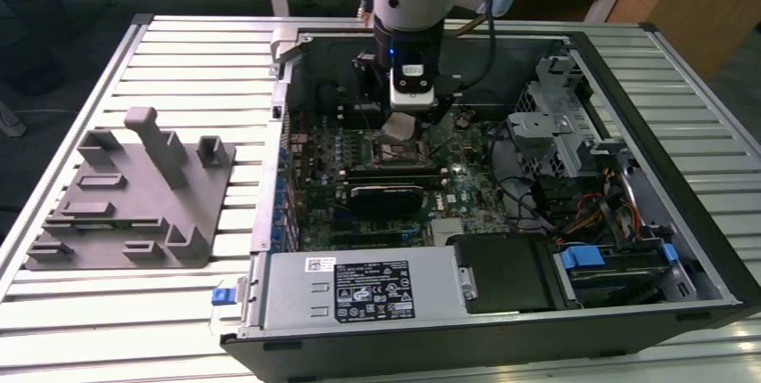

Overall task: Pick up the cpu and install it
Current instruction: 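Place the cpu into insertion slot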

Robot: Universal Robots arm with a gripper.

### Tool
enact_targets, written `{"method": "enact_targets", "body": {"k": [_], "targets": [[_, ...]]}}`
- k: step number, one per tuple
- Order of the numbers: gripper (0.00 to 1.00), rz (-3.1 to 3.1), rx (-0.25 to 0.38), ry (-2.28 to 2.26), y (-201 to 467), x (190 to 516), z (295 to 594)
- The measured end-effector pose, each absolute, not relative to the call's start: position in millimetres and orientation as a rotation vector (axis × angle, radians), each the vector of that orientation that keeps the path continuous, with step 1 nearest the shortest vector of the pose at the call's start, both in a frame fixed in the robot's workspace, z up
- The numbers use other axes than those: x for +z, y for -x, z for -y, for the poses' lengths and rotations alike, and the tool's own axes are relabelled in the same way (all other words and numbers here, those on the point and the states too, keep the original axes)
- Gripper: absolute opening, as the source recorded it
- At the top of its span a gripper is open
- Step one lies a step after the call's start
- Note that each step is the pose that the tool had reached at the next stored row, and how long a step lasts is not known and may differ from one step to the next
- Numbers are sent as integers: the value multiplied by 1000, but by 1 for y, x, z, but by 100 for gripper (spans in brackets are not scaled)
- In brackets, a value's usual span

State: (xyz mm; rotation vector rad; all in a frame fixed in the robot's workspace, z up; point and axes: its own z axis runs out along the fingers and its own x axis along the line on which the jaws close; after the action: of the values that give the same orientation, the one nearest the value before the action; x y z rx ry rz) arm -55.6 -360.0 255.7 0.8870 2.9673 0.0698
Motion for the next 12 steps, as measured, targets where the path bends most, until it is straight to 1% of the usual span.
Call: {"method": "enact_targets", "body": {"k": [12], "targets": [[55,-2842,62,-1218,56,254,360]]}}
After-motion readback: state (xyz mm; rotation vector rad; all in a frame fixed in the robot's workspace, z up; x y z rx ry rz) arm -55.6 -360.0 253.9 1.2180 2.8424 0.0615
